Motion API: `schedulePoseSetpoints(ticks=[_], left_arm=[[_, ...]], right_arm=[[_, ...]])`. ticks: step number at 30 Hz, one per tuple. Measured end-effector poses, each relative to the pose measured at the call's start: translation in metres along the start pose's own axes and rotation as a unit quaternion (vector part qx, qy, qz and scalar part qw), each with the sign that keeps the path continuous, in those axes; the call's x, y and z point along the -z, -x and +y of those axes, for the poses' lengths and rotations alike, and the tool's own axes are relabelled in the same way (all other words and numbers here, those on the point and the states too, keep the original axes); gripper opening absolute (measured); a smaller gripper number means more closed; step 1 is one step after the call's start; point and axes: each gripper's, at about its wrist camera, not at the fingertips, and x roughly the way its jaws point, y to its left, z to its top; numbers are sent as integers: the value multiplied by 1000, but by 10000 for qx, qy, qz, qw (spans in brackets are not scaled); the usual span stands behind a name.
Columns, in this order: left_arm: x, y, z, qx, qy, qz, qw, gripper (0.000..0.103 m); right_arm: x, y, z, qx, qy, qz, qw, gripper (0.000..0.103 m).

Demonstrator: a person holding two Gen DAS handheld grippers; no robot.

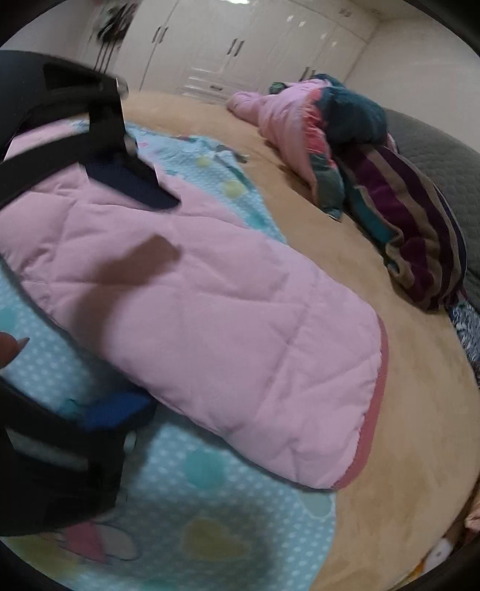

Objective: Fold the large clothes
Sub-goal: 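Move the right tool to the sleeve cuff nearest it and grasp it, then lift the gripped sleeve with the right tool and fold it across the jacket front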

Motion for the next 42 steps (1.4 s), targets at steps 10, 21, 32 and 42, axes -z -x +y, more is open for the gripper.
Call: schedulePoseSetpoints(ticks=[10,21,32,42], left_arm=[[-7,7,7,28,112,-125,9999,95],[-16,51,35,-225,125,-413,9988,95],[-32,112,84,-419,351,-812,9952,95],[-41,151,145,455,1178,-902,9879,95]], right_arm=[[-17,2,-8,-1119,-241,-27,9934,25],[-6,77,80,-2442,886,-492,9644,16],[69,152,184,-3408,2596,-525,9021,16],[188,182,244,-3595,4316,-100,8273,15]])
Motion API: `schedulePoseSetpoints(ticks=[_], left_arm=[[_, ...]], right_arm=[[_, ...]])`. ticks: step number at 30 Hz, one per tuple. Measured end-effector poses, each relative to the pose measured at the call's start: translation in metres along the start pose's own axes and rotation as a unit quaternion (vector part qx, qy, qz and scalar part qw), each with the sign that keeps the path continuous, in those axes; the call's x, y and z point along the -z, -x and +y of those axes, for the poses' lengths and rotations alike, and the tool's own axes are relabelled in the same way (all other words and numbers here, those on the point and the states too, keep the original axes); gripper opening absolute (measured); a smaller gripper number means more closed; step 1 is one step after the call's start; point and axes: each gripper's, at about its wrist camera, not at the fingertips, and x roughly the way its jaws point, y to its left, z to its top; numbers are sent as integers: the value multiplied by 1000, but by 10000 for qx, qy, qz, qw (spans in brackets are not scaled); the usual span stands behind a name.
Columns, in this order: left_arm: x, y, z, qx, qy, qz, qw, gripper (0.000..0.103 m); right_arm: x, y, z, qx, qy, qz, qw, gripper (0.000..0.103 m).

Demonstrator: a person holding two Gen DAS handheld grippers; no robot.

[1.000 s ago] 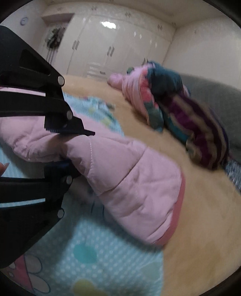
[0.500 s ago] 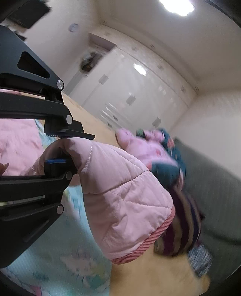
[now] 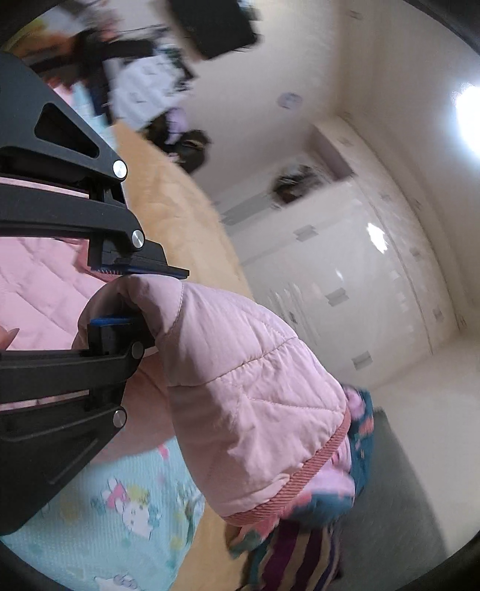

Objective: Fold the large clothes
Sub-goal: 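Lift the gripped sleeve with the right tool and fold it across the jacket front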

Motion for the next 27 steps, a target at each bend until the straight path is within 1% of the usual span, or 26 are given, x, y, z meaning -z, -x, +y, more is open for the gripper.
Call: schedulePoseSetpoints(ticks=[3,4,6,9,10,13,15,17,20,22,23,24,25,27], left_arm=[[-5,10,11,-69,-19,-105,9999,95],[-6,12,17,-48,25,-105,9999,95],[-6,16,29,-31,149,-137,9998,95],[-4,14,47,-37,336,-128,9993,95],[-2,12,53,-28,401,-89,9992,95],[5,4,66,14,518,56,9986,95],[11,-6,69,41,566,192,9982,95],[17,-17,68,110,575,345,9977,95],[25,-28,61,188,518,450,9975,95],[29,-35,55,262,462,541,9971,95],[30,-39,50,339,436,618,9966,95],[31,-42,48,419,428,683,9959,95],[31,-43,47,506,441,719,9952,95],[31,-42,46,636,472,677,9946,95]], right_arm=[[21,-22,33,-149,381,390,9984,15],[33,-33,45,-241,514,589,9966,15],[48,-45,57,-331,674,841,9936,15],[77,-64,78,-395,923,1282,9867,15],[90,-73,85,-378,1031,1495,9826,15],[116,-89,92,-376,1042,1915,9752,15],[135,-99,97,-338,1061,2241,9682,15],[146,-110,100,-340,1037,2424,9640,16],[155,-114,96,-395,806,2666,9596,20],[154,-116,87,-502,576,2812,9566,29],[153,-115,85,-553,472,2842,9560,36],[152,-114,83,-577,389,2830,9566,46],[149,-114,83,-602,334,2814,9571,52],[140,-106,88,-741,237,2720,9592,72]])
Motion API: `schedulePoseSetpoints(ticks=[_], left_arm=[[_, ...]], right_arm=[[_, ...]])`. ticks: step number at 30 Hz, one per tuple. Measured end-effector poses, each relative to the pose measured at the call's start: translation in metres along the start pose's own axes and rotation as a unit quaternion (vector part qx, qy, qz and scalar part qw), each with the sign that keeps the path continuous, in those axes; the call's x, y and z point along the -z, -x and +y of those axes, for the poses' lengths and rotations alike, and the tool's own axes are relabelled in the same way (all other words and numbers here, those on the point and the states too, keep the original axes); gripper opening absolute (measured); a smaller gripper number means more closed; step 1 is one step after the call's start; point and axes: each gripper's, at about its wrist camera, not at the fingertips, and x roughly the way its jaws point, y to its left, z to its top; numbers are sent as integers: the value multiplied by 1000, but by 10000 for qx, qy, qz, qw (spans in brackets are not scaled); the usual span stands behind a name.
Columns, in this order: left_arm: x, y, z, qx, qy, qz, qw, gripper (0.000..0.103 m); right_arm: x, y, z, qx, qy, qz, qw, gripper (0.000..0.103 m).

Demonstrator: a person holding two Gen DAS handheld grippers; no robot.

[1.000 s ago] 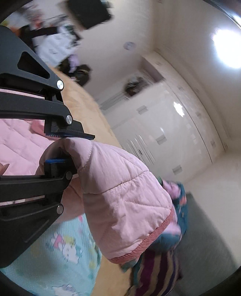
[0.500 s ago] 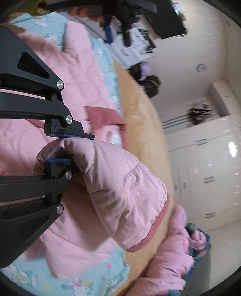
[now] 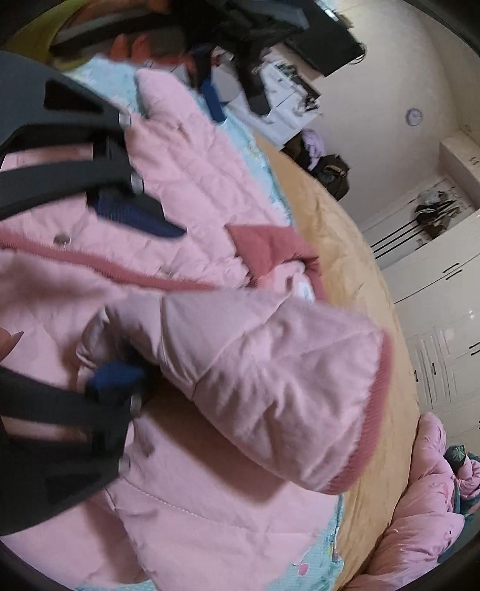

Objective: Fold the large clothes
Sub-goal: 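Lift the gripped sleeve with the right tool and fold it across the jacket front, then grasp the folded jacket side edge with the left tool and lift it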

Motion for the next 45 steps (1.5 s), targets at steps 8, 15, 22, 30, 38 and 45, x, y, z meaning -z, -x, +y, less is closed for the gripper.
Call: schedulePoseSetpoints(ticks=[8,15,22,30,38,45], left_arm=[[-8,17,19,42,350,-135,9993,95],[-3,17,29,-83,395,14,9992,95],[15,-8,29,-52,410,462,9981,95],[41,-60,35,9,716,1034,9921,95],[49,-76,20,57,613,714,9955,66],[48,-66,-5,174,-261,538,9981,3]], right_arm=[[4,10,44,-75,820,95,9966,86],[21,-11,49,-166,1029,692,9921,86],[11,8,34,-295,742,600,9950,86],[-5,29,22,231,785,273,9963,86],[-19,41,-4,398,451,35,9982,86],[-28,52,-20,710,295,-175,9969,86]])
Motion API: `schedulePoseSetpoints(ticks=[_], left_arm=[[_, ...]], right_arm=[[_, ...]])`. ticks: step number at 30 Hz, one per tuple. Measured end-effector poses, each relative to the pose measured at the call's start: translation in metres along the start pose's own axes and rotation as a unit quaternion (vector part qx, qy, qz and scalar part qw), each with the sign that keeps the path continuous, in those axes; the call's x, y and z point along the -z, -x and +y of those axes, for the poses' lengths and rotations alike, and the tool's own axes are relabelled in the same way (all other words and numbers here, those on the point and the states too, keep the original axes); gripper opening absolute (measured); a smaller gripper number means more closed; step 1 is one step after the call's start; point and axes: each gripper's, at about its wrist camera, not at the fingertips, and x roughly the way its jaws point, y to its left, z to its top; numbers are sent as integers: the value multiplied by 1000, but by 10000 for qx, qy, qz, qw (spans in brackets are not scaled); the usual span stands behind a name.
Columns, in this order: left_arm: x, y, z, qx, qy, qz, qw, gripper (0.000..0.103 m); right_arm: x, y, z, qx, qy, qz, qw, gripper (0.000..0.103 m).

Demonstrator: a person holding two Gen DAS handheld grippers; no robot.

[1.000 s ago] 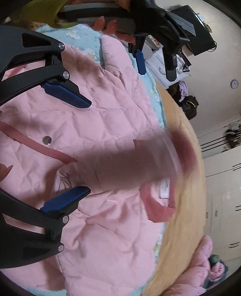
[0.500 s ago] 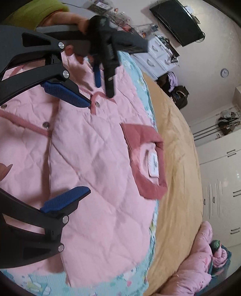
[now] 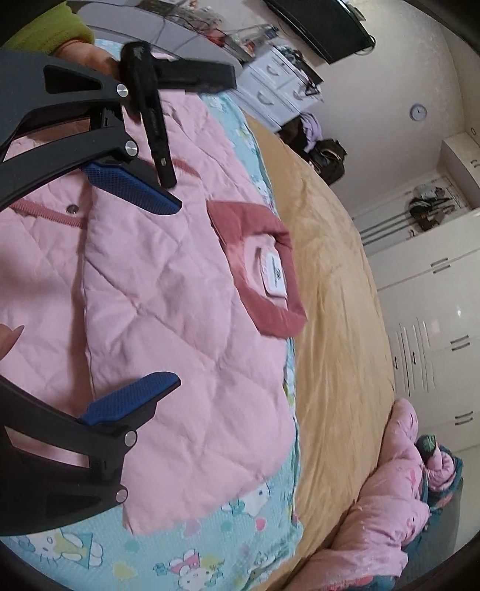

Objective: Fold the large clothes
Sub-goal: 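Grasp the folded jacket side edge with the left tool and lift it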

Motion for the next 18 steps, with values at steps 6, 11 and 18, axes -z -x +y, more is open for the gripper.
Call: schedulePoseSetpoints(ticks=[6,11,18], left_arm=[[-29,60,-32,201,-539,-572,9967,3],[-68,130,-53,245,-841,-1209,9888,3],[-83,182,-50,95,-928,-1719,9807,2]], right_arm=[[-9,19,-27,57,-403,-240,9989,86],[-19,43,-48,47,-728,-602,9955,86],[-24,64,-78,109,-1093,-884,9900,86]])
